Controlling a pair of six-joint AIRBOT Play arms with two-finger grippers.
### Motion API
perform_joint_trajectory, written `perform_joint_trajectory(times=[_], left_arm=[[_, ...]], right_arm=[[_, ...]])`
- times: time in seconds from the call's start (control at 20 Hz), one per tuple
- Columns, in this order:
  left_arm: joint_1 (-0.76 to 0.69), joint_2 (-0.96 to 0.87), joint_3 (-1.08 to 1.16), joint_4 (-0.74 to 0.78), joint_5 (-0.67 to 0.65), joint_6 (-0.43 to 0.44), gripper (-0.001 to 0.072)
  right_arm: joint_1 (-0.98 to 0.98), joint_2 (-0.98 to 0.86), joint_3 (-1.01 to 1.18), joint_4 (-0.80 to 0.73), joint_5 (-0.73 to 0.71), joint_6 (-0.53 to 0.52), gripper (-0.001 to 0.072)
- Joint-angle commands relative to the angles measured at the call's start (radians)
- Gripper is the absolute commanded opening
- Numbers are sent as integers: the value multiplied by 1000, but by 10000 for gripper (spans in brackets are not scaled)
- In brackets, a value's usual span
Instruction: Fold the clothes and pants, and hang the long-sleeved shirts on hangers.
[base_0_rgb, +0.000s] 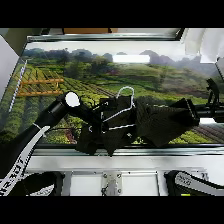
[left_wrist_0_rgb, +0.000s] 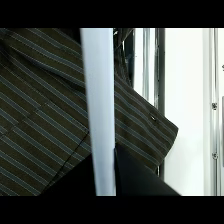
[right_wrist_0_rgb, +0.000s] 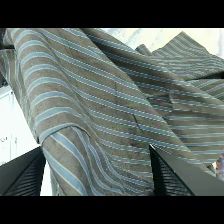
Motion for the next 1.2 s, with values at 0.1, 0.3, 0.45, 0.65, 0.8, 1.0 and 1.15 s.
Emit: perform_joint_trajectory(times=[0.1,0.3,0.45,0.65,0.8,1.0,1.15], left_arm=[[1,0,0,0,1,0,15],[1,0,0,0,1,0,15],[1,0,0,0,1,0,15],[1,0,0,0,0,0,16],[1,0,0,0,0,0,16],[1,0,0,0,0,0,16],[1,0,0,1,0,0,16]], right_arm=[[30,-1,0,10,0,0,684],[57,-1,0,10,-2,0,684],[56,-1,0,7,-2,1,685],[56,-1,0,9,1,3,684],[56,-1,0,9,1,3,684],[56,-1,0,10,-9,3,598],[56,-1,0,11,-11,3,22]])
